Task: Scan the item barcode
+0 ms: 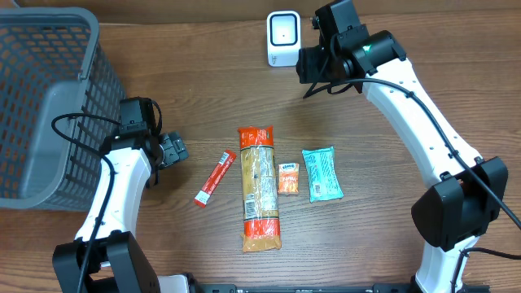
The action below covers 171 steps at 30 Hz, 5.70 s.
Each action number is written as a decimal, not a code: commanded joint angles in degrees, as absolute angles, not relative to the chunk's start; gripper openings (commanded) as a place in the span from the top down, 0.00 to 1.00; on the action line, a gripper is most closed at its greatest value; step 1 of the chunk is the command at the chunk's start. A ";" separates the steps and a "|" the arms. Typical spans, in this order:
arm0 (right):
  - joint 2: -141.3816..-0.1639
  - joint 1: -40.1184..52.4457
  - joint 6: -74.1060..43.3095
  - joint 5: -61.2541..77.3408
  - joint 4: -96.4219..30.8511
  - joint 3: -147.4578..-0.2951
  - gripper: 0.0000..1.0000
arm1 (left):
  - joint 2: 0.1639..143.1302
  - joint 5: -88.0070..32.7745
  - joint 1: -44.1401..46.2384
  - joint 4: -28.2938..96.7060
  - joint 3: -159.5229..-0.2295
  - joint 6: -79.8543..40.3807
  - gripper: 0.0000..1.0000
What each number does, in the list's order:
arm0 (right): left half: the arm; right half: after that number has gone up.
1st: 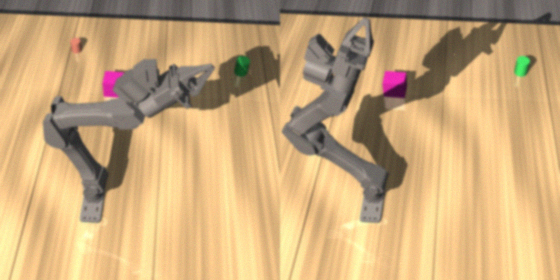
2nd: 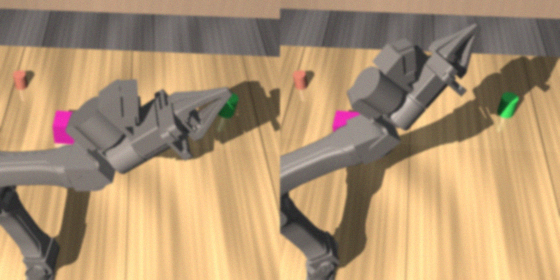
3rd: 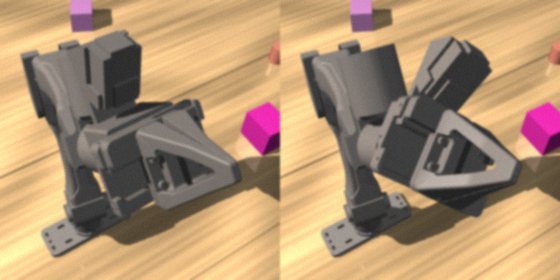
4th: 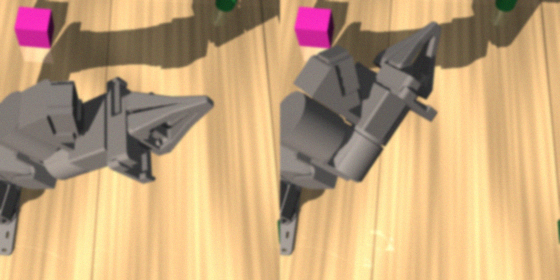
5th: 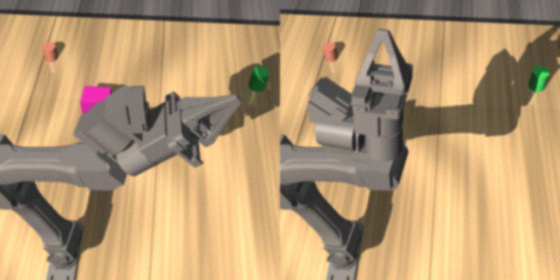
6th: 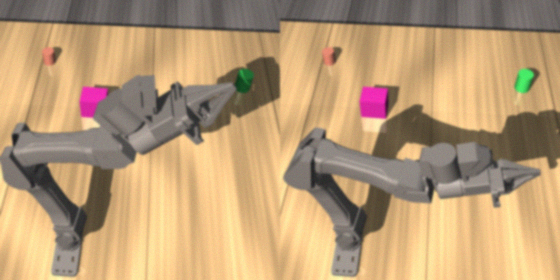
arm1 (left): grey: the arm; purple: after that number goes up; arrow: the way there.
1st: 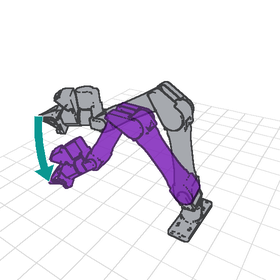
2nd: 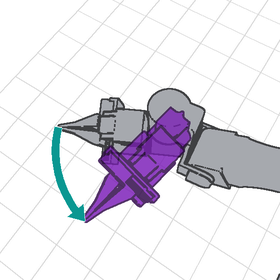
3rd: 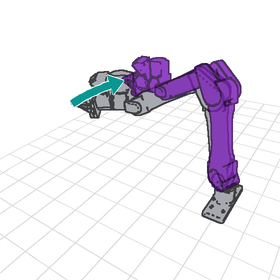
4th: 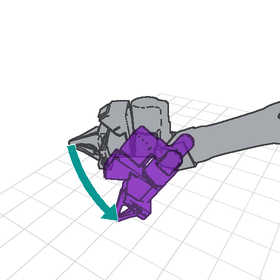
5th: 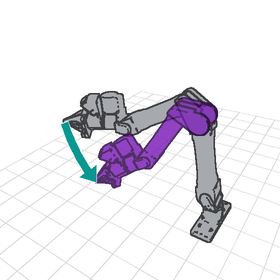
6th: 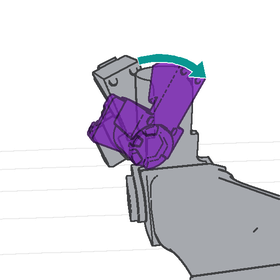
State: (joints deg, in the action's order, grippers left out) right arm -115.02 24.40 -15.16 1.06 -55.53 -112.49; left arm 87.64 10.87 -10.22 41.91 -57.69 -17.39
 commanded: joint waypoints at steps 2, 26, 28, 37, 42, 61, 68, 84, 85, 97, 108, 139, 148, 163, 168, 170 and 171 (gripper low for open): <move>-115.11 24.45 -14.92 0.58 -52.73 -113.21 0.70 | 87.42 10.48 -10.04 41.76 -58.76 -16.88 0.00; -127.31 24.43 -12.19 -4.10 -16.32 -113.23 0.71 | 87.42 10.48 -10.04 41.71 -58.76 -16.88 0.00; -129.08 24.43 -13.30 -4.45 -14.02 -113.23 0.72 | 87.42 10.48 -10.04 41.71 -58.76 -16.88 0.00; -137.45 24.43 -13.45 -8.25 2.31 -113.23 0.83 | 87.42 10.48 -10.04 41.71 -58.76 -16.88 0.00; -137.82 24.43 -13.45 -8.97 6.57 -113.23 0.83 | 87.42 10.48 -10.07 41.71 -58.76 -16.88 0.00; -143.63 24.43 -13.45 -8.97 24.38 -113.23 0.83 | 87.42 10.48 -10.07 41.71 -58.76 -16.88 0.00; -139.94 24.43 -13.43 -8.73 19.75 -113.32 0.78 | 87.42 10.48 -10.04 41.71 -58.76 -16.88 0.00; -103.63 19.11 -9.91 -8.95 -41.56 -113.32 0.78 | 87.42 10.48 -10.04 41.71 -58.76 -16.88 0.00; -102.98 17.80 -11.03 -8.93 -47.75 -113.32 0.78 | 87.42 10.48 -10.04 41.71 -58.76 -16.88 0.00; -103.28 2.85 -12.47 -6.63 -75.96 -93.32 0.78 | 87.42 10.48 -10.04 41.71 -58.76 -16.88 0.00; -103.28 -4.27 -13.65 -3.92 -59.24 -74.04 0.78 | 87.42 10.48 -10.04 41.71 -58.76 -16.88 0.01; -94.41 6.57 -1.02 21.08 -74.19 -88.66 0.18 | 87.42 10.48 -10.04 41.71 -58.76 -16.88 0.00; -94.41 18.11 -3.40 13.43 -57.71 -73.65 0.57 | 87.42 10.48 -10.07 41.71 -58.76 -16.88 0.00; -94.41 22.06 -7.53 10.96 -26.92 -51.33 0.44 | 87.42 10.48 -10.04 41.71 -58.76 -16.88 0.00; -94.41 22.06 -7.81 10.35 -25.89 -49.19 0.44 | 87.42 10.48 -10.07 41.71 -58.76 -16.88 0.00; -94.41 22.04 -9.10 9.41 -26.22 -49.17 0.44 | 87.42 10.48 -10.07 41.74 -58.76 -16.88 0.00; -94.41 22.04 -9.23 9.45 -26.22 -49.17 0.44 | 87.42 10.48 -10.04 41.71 -58.76 -16.88 0.00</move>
